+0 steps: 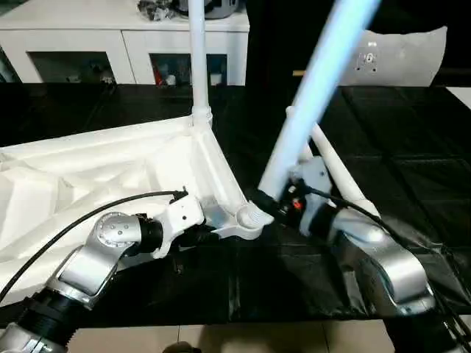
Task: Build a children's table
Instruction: Insert table leg to table base
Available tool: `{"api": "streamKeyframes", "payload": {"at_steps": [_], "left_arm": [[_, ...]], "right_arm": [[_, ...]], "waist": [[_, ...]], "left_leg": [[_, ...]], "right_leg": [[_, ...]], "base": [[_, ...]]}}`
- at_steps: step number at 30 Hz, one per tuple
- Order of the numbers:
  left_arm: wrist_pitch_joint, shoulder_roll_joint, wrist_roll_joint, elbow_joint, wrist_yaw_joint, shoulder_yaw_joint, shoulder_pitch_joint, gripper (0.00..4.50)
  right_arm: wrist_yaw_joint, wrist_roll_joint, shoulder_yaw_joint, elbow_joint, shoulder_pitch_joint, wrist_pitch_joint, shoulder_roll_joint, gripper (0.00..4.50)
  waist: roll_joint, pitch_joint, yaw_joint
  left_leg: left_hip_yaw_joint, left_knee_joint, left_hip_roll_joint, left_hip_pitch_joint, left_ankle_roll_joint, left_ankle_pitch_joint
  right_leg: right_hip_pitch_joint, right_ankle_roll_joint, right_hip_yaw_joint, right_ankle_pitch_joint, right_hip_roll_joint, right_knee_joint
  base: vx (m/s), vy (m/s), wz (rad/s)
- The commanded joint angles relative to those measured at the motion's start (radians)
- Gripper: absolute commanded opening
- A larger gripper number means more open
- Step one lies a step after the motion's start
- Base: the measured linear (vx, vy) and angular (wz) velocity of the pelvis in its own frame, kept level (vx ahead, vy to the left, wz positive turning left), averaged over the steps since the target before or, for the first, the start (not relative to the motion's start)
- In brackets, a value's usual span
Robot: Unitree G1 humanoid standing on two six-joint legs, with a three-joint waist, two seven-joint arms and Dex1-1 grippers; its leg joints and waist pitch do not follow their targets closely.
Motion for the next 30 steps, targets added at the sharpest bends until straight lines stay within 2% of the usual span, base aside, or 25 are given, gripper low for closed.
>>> {"api": "streamKeyframes", "payload": {"at_steps": [1, 4, 5, 7, 8, 9, 10, 13, 14, 15, 16, 17, 19, 20, 21, 22, 23, 30], "left_arm": [[0.003, 0.015, 0.036, 0.030, 0.002, -0.014, 0.004, 0.00], [-0.021, 0.035, 0.063, 0.044, -0.015, -0.031, -0.001, 0.00], [-0.043, 0.036, 0.053, 0.049, -0.037, -0.032, -0.006, 0.00], [-0.048, 0.035, 0.048, 0.050, -0.044, -0.030, -0.008, 0.00], [-0.080, 0.035, 0.044, 0.055, -0.071, -0.037, -0.016, 0.00], [-0.125, 0.034, 0.043, 0.068, -0.107, -0.052, -0.031, 0.00], [-0.125, 0.034, 0.043, 0.068, -0.107, -0.052, -0.031, 0.00], [-0.174, 0.023, 0.049, 0.096, -0.139, -0.066, -0.061, 0.00], [-0.227, 0.002, 0.062, 0.148, -0.147, -0.074, -0.106, 0.00], [-0.241, -0.005, 0.063, 0.162, -0.150, -0.075, -0.117, 0.00], [-0.250, -0.014, 0.060, 0.176, -0.151, -0.073, -0.131, 0.00], [-0.250, -0.014, 0.060, 0.176, -0.151, -0.073, -0.131, 0.00], [-0.268, -0.029, 0.060, 0.200, -0.159, -0.073, -0.153, 0.00], [-0.277, -0.042, 0.060, 0.225, -0.165, -0.071, -0.170, 0.00], [-0.274, -0.042, 0.061, 0.231, -0.166, -0.071, -0.172, 0.00], [-0.273, -0.044, 0.064, 0.238, -0.166, -0.071, -0.174, 0.00], [-0.269, -0.045, 0.060, 0.243, -0.168, -0.068, -0.172, 0.00], [-0.268, -0.044, 0.024, 0.258, -0.198, -0.042, -0.142, 0.00]], "right_arm": [[0.015, -0.003, 0.002, 0.026, -0.024, -0.008, 0.005, 1.89], [0.052, -0.002, 0.028, 0.072, -0.057, 0.019, 0.006, 1.89], [0.073, -0.002, 0.041, 0.091, -0.073, 0.030, 0.005, 1.89], [0.078, -0.001, 0.044, 0.097, -0.078, 0.034, 0.006, 1.89], [0.093, 0.001, 0.051, 0.103, -0.087, 0.039, 0.002, 1.89], [0.102, 0.001, 0.055, 0.102, -0.089, 0.043, -0.004, 1.89], [0.102, 0.001, 0.055, 0.102, -0.089, 0.043, -0.004, 1.89], [0.104, 0.000, 0.053, 0.093, -0.077, 0.036, -0.013, 1.89], [0.108, 0.008, 0.043, 0.071, -0.059, 0.045, -0.023, 1.89], [0.110, 0.011, 0.040, 0.065, -0.055, 0.048, -0.026, 1.89], [0.111, 0.012, 0.038, 0.058, -0.050, 0.052, -0.031, 1.89], [0.111, 0.012, 0.038, 0.058, -0.050, 0.052, -0.031, 1.89], [0.115, 0.011, 0.037, 0.045, -0.038, 0.060, -0.040, 1.89], [0.118, 0.011, 0.035, 0.034, -0.028, 0.069, -0.047, 1.89], [0.119, 0.010, 0.036, 0.030, -0.025, 0.073, -0.050, 1.89], [0.121, 0.010, 0.036, 0.028, -0.024, 0.075, -0.054, 1.89], [0.121, 0.010, 0.037, 0.026, -0.022, 0.079, -0.057, 1.89], [0.109, -0.010, 0.036, 0.054, -0.029, 0.076, -0.061, 1.89]], "waist": [[0.010, -0.056, 0.003], [0.011, -0.058, 0.002], [0.003, -0.057, 0.001], [0.007, -0.058, 0.003], [0.002, -0.058, 0.003], [0.002, -0.059, 0.005], [-0.001, -0.058, 0.006], [0.002, -0.059, 0.011], [0.008, -0.057, 0.016], [0.007, -0.058, 0.020], [0.012, -0.060, 0.029], [0.010, -0.058, 0.029], [0.023, -0.061, 0.034], [0.016, -0.061, 0.034], [0.015, -0.061, 0.035], [0.020, -0.061, 0.035], [0.016, -0.061, 0.035], [0.009, -0.061, 0.035]], "left_leg": [[-0.024, -0.077, 0.071, 0.014, -0.017, -0.192], [-0.025, -0.076, 0.069, 0.013, -0.013, -0.180], [-0.024, -0.075, 0.069, 0.012, -0.008, -0.174], [-0.023, -0.074, 0.071, 0.013, -0.007, -0.166], [-0.023, -0.075, 0.071, 0.012, -0.005, -0.165], [-0.022, -0.074, 0.071, 0.013, -0.002, -0.155], [-0.022, -0.074, 0.071, 0.012, 0.002, -0.152], [-0.020, -0.074, 0.073, 0.017, -0.002, -0.155], [-0.019, -0.074, 0.072, 0.018, -0.005, -0.164], [-0.017, -0.074, 0.073, 0.022, -0.010, -0.175], [-0.017, -0.074, 0.074, 0.025, -0.020, -0.184], [-0.016, -0.076, 0.075, 0.024, -0.022, -0.192], [-0.019, -0.078, 0.077, 0.024, -0.043, -0.205], [-0.017, -0.078, 0.077, 0.025, -0.046, -0.214], [-0.018, -0.078, 0.077, 0.025, -0.048, -0.215], [-0.019, -0.079, 0.077, 0.021, -0.049, -0.212], [-0.018, -0.079, 0.078, 0.022, -0.051, -0.218], [-0.018, -0.078, 0.077, 0.018, -0.041, -0.203]], "right_leg": [[0.034, -0.219, 0.052, -0.075, -0.088, -0.072], [0.037, -0.229, 0.051, -0.037, -0.086, -0.069], [0.038, -0.232, 0.051, -0.033, -0.087, -0.068], [0.038, -0.235, 0.051, -0.031, -0.089, -0.067], [0.038, -0.235, 0.051, -0.032, -0.088, -0.069], [0.039, -0.235, 0.051, -0.028, -0.090, -0.066], [0.038, -0.232, 0.051, -0.030, -0.089, -0.069], [0.034, -0.229, 0.051, -0.029, -0.089, -0.068], [0.032, -0.223, 0.052, -0.045, -0.089, -0.070], [0.031, -0.220, 0.053, -0.056, -0.089, -0.072], [0.030, -0.217, 0.054, -0.059, -0.091, -0.070], [0.029, -0.214, 0.054, -0.064, -0.090, -0.073], [0.031, -0.209, 0.052, -0.058, -0.092, -0.068], [0.030, -0.206, 0.052, -0.055, -0.090, -0.070], [0.031, -0.208, 0.052, -0.051, -0.091, -0.069], [0.033, -0.211, 0.052, -0.045, -0.093, -0.067], [0.033, -0.213, 0.052, -0.047, -0.094, -0.069], [0.035, -0.221, 0.052, -0.051, -0.095, -0.068]], "base": [[0.000, 0.000, 0.00], [0.000, 0.000, 0.00], [0.000, 0.000, 0.00], [0.000, 0.000, 0.00], [0.000, 0.000, 0.00], [0.000, 0.000, 0.00], [0.000, 0.000, 0.00], [0.000, 0.000, 0.00], [0.000, 0.000, 0.00], [0.000, 0.000, 0.00], [0.000, 0.000, 0.00], [0.000, 0.000, 0.00], [0.000, 0.000, 0.00], [0.000, 0.000, 0.00], [0.000, 0.000, 0.00], [0.000, 0.000, 0.00], [0.000, 0.000, 0.00], [0.000, 0.000, 0.00]]}}
